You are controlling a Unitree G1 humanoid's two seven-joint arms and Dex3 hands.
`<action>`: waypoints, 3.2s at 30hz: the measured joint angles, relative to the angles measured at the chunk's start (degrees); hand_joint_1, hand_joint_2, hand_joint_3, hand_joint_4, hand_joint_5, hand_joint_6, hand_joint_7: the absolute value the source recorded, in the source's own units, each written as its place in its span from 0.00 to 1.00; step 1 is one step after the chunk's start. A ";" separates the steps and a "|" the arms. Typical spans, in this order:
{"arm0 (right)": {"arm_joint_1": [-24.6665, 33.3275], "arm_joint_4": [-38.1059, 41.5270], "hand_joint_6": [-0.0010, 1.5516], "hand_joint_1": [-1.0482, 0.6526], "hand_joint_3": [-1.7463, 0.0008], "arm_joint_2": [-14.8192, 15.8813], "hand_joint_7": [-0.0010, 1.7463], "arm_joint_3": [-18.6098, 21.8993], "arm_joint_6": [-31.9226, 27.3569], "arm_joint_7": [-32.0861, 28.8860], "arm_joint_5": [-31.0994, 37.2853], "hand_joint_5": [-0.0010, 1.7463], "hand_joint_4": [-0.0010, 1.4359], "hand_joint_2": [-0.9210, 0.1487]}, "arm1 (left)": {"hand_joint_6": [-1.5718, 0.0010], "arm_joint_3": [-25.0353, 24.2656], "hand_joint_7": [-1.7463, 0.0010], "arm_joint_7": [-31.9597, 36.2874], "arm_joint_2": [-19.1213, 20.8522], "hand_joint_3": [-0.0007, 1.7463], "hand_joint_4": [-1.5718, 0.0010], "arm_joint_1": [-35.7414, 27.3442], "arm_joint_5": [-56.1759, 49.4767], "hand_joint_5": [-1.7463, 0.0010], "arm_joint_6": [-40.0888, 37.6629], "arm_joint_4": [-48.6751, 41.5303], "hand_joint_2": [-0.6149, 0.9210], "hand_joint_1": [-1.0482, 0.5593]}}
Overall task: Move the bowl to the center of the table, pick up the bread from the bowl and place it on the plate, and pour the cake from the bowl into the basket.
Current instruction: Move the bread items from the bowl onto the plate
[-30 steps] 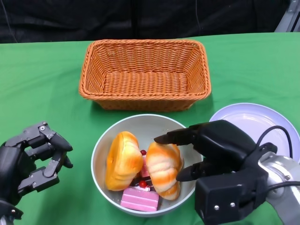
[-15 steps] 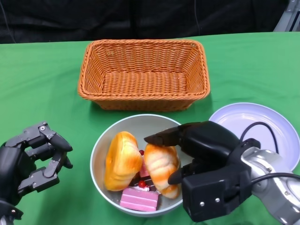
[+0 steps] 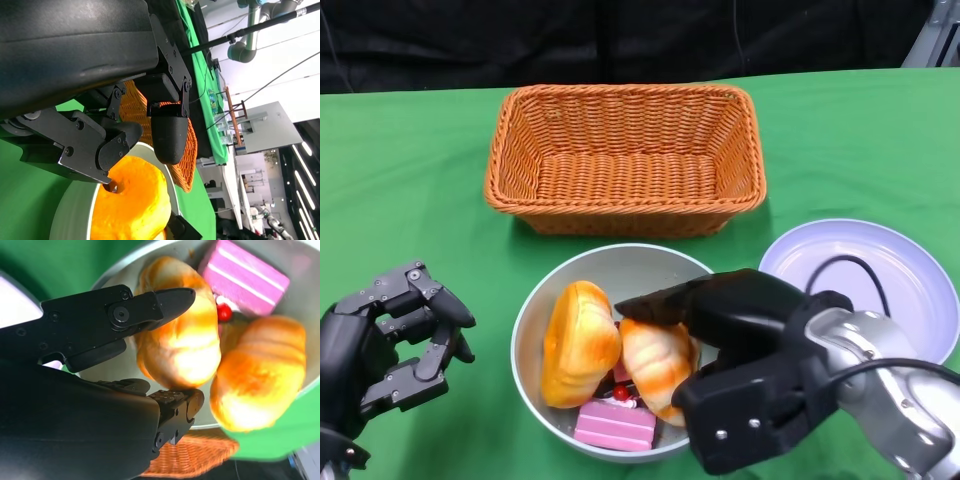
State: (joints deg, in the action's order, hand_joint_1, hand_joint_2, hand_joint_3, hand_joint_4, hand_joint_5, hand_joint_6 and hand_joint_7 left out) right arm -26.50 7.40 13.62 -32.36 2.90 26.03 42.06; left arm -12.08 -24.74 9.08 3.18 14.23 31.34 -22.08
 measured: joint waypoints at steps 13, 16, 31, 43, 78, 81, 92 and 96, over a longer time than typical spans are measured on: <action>-4.73 7.56 0.25 0.14 0.98 -3.28 0.02 -4.38 -1.89 -1.21 2.00 0.02 0.19 0.00 | 0.53 0.02 0.19 -0.01 0.00 0.59 0.55 0.01 -0.06 0.04 0.97 -0.81 0.82 0.67; -4.90 8.82 0.27 0.15 0.98 -3.82 0.02 -5.20 -1.89 -2.40 2.28 0.02 0.19 0.00 | 0.53 0.02 0.19 -0.01 0.00 0.58 0.55 0.01 -0.05 0.04 1.14 -1.19 0.82 0.67; -1.81 18.79 0.50 0.57 1.00 -5.99 0.57 -4.07 8.72 -30.67 1.89 0.90 0.44 0.04 | 0.53 0.10 0.19 0.00 0.03 0.56 0.54 0.12 -0.27 0.04 2.45 -1.97 0.83 0.67; -1.67 21.50 0.47 0.63 0.99 -5.92 0.80 -3.26 11.60 -39.23 2.66 0.96 0.50 0.01 | 0.52 0.06 0.20 0.00 0.12 0.56 0.53 0.41 -0.18 0.04 3.24 -3.09 0.82 0.67; 13.22 -13.73 0.62 0.65 0.90 -2.00 0.44 28.14 -2.54 -23.37 -21.91 0.83 0.55 0.01 | 0.53 0.08 0.20 0.01 0.64 0.51 0.54 0.91 -0.45 0.05 3.65 -4.24 0.86 0.66; 14.28 -13.31 0.62 0.66 0.90 -1.54 0.43 30.24 -2.08 -23.54 -22.42 0.78 0.58 0.00 | 0.52 0.13 0.20 0.02 0.66 0.51 0.54 1.01 -0.55 0.06 3.64 -4.23 0.86 0.67; 17.06 -3.29 0.63 0.65 0.91 2.88 0.42 34.97 0.43 -27.87 -21.23 0.84 0.54 0.00 | 0.52 0.05 0.21 -0.20 1.09 0.52 0.53 1.60 -0.10 0.05 3.62 -5.04 0.85 0.66; 17.04 4.89 0.66 0.65 0.93 4.35 0.38 33.91 2.89 -29.89 -19.37 0.84 0.52 0.00 | 0.52 -0.05 0.21 -0.21 1.39 0.53 0.52 1.77 -0.01 0.06 3.63 -5.76 0.84 0.67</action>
State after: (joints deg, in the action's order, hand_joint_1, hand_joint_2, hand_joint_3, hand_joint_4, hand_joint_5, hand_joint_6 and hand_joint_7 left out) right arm -9.45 12.29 17.97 1.55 5.79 -3.85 22.69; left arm -12.14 -24.95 10.48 4.95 14.23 34.97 -27.84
